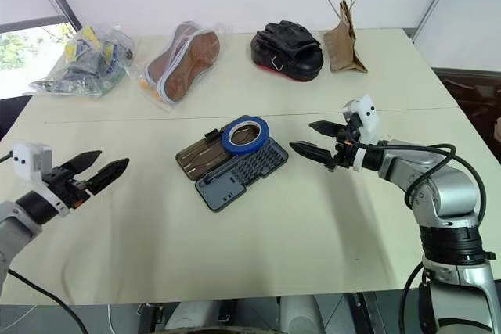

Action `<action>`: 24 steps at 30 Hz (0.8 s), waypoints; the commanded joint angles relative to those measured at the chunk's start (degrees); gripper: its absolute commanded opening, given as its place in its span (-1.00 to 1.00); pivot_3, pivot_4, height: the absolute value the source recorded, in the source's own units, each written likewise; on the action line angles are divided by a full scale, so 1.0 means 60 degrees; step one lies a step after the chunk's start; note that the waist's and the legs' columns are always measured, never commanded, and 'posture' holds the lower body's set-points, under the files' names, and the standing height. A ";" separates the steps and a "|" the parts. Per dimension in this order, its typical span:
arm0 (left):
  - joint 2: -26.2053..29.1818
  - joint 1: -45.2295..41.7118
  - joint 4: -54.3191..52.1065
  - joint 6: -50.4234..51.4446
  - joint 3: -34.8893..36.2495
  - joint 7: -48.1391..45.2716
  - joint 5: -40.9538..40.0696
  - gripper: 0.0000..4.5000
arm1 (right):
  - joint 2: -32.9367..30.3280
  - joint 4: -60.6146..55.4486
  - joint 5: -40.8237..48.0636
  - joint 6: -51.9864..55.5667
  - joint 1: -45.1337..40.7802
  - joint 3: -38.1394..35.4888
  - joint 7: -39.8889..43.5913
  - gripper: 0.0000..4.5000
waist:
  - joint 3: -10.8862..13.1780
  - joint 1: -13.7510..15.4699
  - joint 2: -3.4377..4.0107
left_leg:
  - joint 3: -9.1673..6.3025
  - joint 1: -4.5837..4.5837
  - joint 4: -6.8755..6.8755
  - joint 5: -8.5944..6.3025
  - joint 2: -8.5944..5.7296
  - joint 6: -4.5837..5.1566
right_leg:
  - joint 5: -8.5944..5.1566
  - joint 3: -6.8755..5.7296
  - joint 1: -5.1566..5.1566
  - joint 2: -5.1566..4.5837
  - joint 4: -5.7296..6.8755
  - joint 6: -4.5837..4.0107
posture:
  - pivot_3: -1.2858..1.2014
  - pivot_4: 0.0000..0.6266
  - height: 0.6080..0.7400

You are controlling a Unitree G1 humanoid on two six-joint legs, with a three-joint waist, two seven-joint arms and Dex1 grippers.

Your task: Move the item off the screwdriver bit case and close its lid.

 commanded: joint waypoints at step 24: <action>-0.0070 -0.0191 0.0201 -0.0414 -0.0084 -0.0426 0.0404 1.00 | 0.0084 0.0027 -0.0673 -0.0829 0.0198 0.0088 0.0010 0.98 | -0.0002 -0.0005 0.0000 | 0.0001 0.0004 0.0003 0.0002 -0.0001 -0.0003 | 0.0003 0.0000 0.0001 0.0002 0.0008 -0.0002 | 0.03 -0.52 1.00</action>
